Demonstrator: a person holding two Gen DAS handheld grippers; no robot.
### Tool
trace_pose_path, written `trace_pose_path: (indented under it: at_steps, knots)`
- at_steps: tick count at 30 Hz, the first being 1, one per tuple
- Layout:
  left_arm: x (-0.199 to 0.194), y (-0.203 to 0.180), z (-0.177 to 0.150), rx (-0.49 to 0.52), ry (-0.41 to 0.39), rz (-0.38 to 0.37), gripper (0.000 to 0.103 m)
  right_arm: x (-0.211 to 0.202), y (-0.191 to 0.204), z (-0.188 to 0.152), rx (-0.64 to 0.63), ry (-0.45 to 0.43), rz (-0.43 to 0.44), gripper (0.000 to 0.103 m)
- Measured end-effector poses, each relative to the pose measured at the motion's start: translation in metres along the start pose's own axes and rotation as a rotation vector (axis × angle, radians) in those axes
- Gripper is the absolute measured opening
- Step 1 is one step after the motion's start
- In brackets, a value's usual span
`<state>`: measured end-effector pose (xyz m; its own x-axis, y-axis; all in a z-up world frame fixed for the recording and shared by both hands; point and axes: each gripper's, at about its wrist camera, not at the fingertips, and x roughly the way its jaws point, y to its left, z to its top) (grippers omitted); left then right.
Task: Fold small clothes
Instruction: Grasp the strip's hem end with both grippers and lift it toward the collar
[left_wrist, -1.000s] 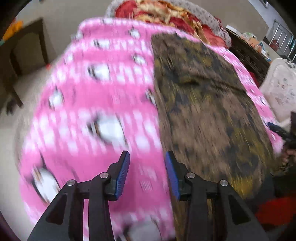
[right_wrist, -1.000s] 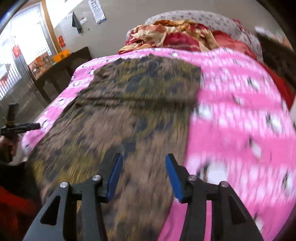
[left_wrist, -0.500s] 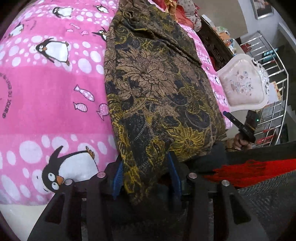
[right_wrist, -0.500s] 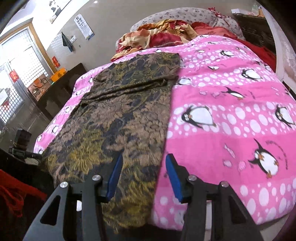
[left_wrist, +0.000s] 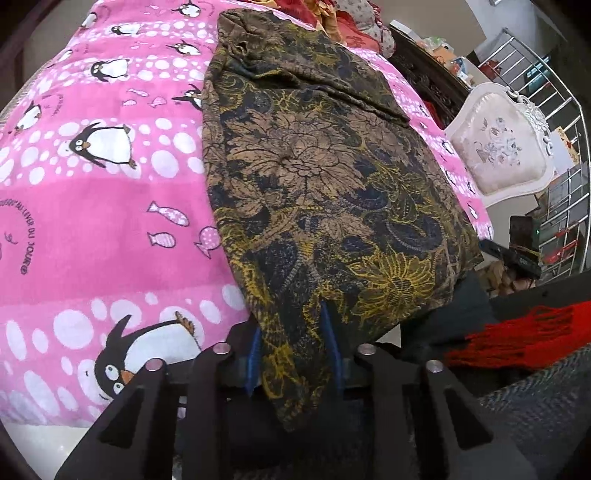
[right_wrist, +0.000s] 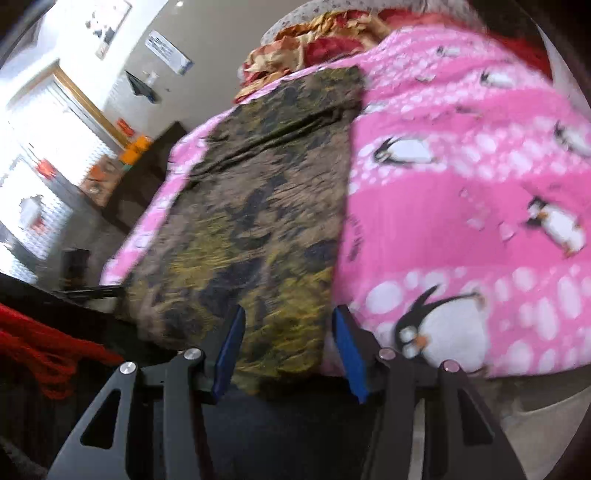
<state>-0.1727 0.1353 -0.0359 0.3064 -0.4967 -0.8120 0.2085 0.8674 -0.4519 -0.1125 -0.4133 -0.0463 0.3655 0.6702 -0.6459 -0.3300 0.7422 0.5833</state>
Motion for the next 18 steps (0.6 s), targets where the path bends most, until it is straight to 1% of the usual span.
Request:
trace_pose_path:
  at_steps: [1,2,3,4,6,7,9,11,12,15,16,17,18]
  knots:
    - [0.0,0.001,0.0,-0.007,-0.005,0.0,0.005,0.004,-0.002,-0.003,0.013,0.031,0.058,0.052]
    - [0.0,0.002,0.0,-0.012,-0.008,0.003,0.004,0.007,-0.003,-0.005,0.008,0.041,0.068,0.049]
    - [0.0,0.001,0.0,-0.015,-0.009,0.006,0.004,0.01,-0.004,-0.006,0.001,0.041,0.061,0.038]
    - [0.0,0.0,0.001,-0.011,-0.008,0.013,0.004,0.01,-0.01,-0.007,0.027,0.027,0.062,0.028]
    - [0.0,-0.002,0.002,-0.002,-0.003,0.018,0.004,0.006,-0.019,-0.01,0.085,-0.006,0.097,0.022]
    - [0.001,-0.002,0.002,-0.005,-0.002,0.016,0.004,0.004,-0.02,-0.013,0.088,-0.017,0.107,0.021]
    - [0.001,0.001,0.003,-0.022,-0.011,0.003,0.004,0.004,-0.018,-0.016,0.077,-0.006,0.115,0.021]
    - [0.001,0.003,0.005,-0.049,-0.022,-0.008,0.004,0.006,-0.015,-0.016,0.06,0.003,0.107,0.021]
    - [0.0,0.004,0.006,-0.053,-0.03,-0.012,0.0,0.006,-0.014,-0.016,0.056,0.003,0.112,0.021]
    - [-0.007,0.003,0.011,-0.065,-0.055,-0.001,0.0,0.003,-0.004,-0.009,0.005,0.012,0.124,0.004]
    - [-0.013,0.001,0.012,-0.062,-0.081,-0.009,0.0,-0.004,-0.001,-0.006,-0.003,-0.003,0.151,0.004]
    - [-0.02,0.0,0.014,-0.063,-0.105,-0.023,0.0,-0.015,0.003,-0.001,-0.015,-0.047,0.17,0.004]
    - [-0.03,0.0,0.017,-0.077,-0.144,-0.044,0.0,-0.025,0.006,0.003,-0.016,-0.079,0.189,0.004]
